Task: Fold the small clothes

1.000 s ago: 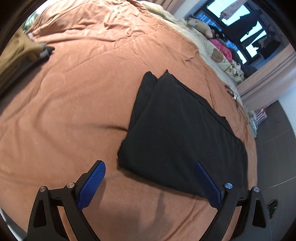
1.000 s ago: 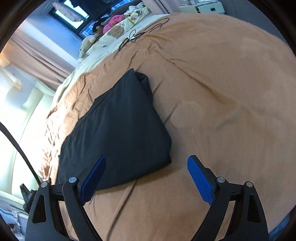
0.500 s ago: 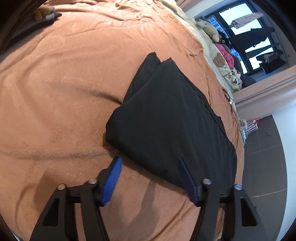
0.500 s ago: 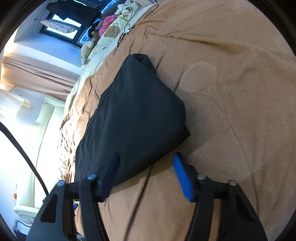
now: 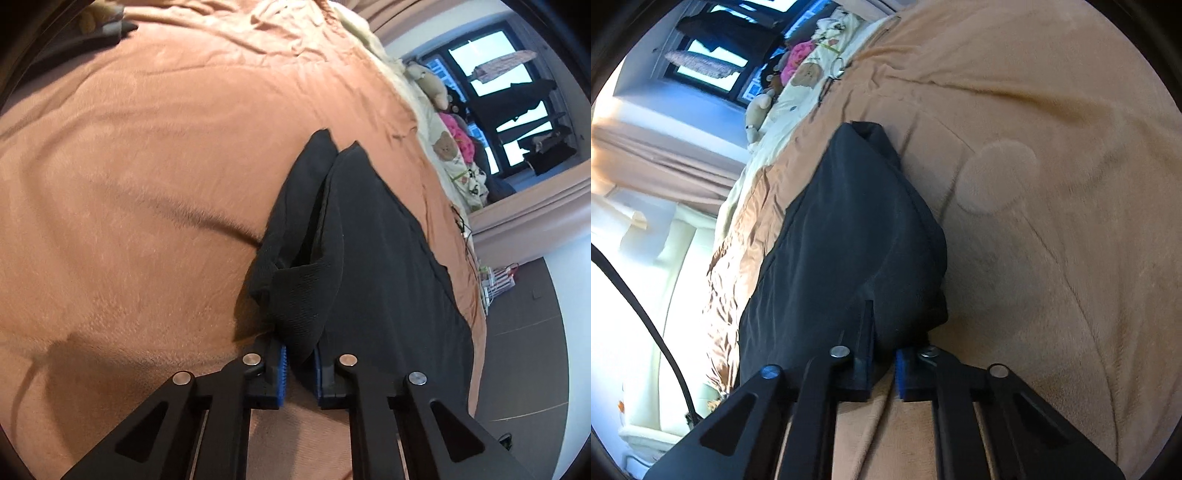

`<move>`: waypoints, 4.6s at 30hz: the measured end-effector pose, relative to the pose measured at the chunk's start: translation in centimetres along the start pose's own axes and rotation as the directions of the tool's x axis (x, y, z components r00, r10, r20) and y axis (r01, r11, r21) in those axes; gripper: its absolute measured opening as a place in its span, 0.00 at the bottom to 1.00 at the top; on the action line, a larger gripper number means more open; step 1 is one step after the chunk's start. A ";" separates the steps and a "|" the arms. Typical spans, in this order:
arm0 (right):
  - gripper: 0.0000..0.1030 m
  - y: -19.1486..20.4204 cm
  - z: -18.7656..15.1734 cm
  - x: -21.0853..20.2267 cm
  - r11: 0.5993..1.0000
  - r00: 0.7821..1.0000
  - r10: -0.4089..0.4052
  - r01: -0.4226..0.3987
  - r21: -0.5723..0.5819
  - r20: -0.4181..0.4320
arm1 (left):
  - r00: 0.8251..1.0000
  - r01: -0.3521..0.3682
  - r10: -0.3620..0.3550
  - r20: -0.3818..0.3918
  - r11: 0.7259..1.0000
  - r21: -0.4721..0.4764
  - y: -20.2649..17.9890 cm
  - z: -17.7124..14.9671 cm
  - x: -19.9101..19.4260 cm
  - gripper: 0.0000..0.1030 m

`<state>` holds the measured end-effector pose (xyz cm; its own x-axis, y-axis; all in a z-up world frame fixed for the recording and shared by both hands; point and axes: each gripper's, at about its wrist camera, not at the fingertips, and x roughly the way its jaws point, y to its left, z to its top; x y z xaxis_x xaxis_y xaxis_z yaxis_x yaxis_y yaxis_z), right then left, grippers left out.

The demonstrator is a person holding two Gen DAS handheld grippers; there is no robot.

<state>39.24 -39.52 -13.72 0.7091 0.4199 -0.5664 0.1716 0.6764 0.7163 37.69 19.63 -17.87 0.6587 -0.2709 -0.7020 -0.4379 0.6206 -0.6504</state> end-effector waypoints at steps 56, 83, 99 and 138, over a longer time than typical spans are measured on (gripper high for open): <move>0.02 8.2 -11.6 -14.6 0.903 0.980 -0.196 0.196 -0.383 0.038 | 0.991 0.132 -0.132 0.011 0.985 -0.108 9.1 -7.4 -9.4 0.42; 0.02 19.3 -15.0 7.1 0.726 0.964 -0.220 0.060 -0.686 -0.148 | 0.975 0.221 -0.220 0.023 0.960 -0.173 11.1 -7.9 -9.5 0.14; 0.02 18.9 -19.1 9.0 0.638 0.931 -0.301 0.034 -0.769 -0.208 | 0.971 0.240 -0.239 0.030 0.954 -0.181 11.3 -8.4 -10.2 0.14; 0.01 23.9 -8.7 24.4 0.655 0.899 -0.410 0.172 -0.736 -0.154 | 0.977 0.210 -0.207 0.043 0.926 -0.314 12.4 -9.0 -9.7 0.13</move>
<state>54.69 -7.88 -13.91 0.4617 0.1934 -0.8657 -0.2688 0.9606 0.0712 20.44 23.34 -21.73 0.7611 -0.3614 -0.5386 -0.4589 0.2868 -0.8410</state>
